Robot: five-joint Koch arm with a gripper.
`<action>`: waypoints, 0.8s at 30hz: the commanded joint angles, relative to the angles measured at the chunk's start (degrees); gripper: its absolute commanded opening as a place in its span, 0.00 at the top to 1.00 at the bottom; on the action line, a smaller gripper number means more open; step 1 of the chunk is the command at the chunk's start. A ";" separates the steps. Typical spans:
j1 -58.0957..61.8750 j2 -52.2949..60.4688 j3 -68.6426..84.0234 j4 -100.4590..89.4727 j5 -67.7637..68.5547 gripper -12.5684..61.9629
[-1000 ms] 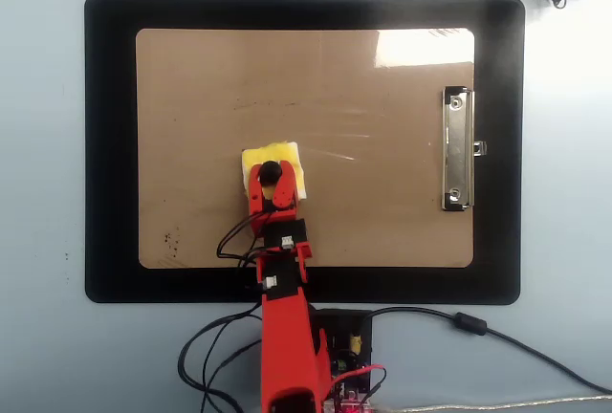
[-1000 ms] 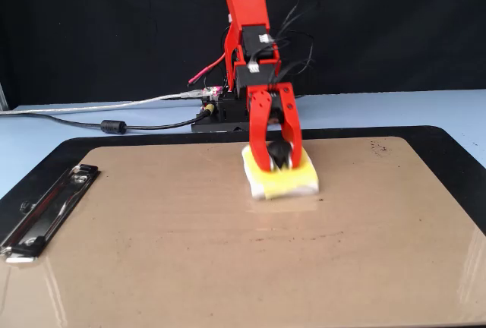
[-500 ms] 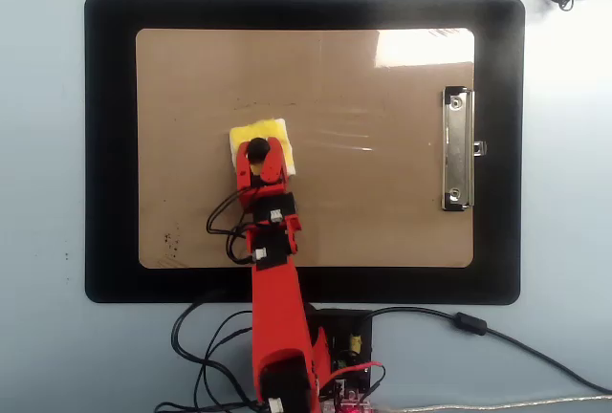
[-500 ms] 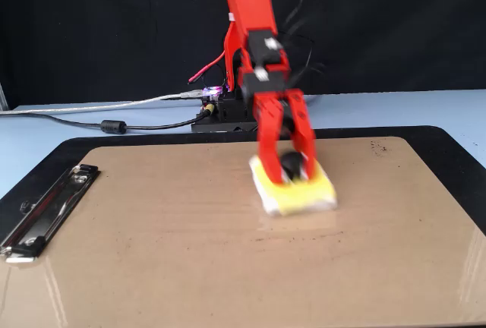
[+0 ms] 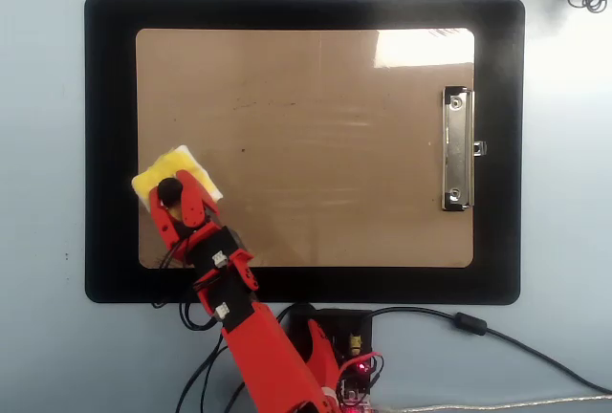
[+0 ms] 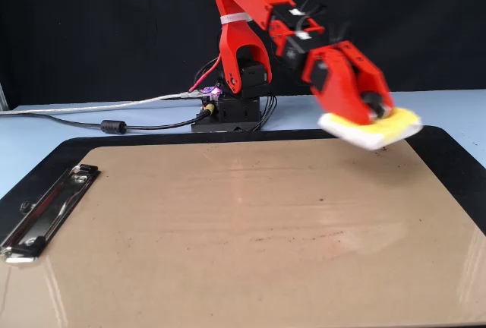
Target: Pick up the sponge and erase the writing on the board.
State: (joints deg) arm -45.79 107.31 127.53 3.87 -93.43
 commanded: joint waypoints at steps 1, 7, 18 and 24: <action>-5.98 0.97 -1.23 -0.26 -3.87 0.94; -12.39 -1.58 3.43 0.00 -3.87 0.93; -13.45 6.06 9.76 0.62 -3.96 0.38; -11.78 14.94 -7.56 31.03 -3.96 0.38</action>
State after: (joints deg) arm -57.30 119.44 121.99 27.51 -95.89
